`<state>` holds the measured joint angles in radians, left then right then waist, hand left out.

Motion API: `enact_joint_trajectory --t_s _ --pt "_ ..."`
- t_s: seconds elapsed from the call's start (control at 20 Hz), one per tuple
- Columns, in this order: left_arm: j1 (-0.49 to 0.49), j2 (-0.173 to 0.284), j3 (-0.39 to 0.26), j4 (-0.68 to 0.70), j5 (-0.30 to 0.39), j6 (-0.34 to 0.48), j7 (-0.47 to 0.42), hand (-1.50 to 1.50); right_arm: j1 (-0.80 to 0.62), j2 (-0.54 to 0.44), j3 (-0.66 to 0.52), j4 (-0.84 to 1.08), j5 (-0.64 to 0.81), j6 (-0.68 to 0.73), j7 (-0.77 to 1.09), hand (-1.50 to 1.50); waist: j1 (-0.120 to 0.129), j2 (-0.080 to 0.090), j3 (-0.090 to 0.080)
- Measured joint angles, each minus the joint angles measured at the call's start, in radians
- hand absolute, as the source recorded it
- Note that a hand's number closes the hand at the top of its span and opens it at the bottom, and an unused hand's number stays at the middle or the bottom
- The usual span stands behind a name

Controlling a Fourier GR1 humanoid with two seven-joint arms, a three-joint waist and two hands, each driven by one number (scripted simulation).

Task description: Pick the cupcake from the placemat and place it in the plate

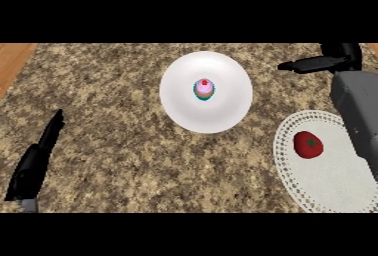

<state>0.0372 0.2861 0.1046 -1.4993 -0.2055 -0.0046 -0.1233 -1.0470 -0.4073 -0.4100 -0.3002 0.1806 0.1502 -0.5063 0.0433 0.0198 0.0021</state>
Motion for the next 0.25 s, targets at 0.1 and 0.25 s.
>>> enact_joint_trajectory --t_s 0.1,0.25 --pt "0.002 0.0 0.001 -0.004 0.001 -0.004 0.005 0.0 0.007 -0.039 -0.003 0.022 0.003 0.032 -0.028 -1.5 0.003 0.001 0.0" --pt "0.007 -0.013 -0.007 -0.016 -0.004 -0.001 0.013 0.0 0.025 -0.079 -0.005 0.052 0.006 0.068 -0.065 -1.5 0.004 0.0 0.0"
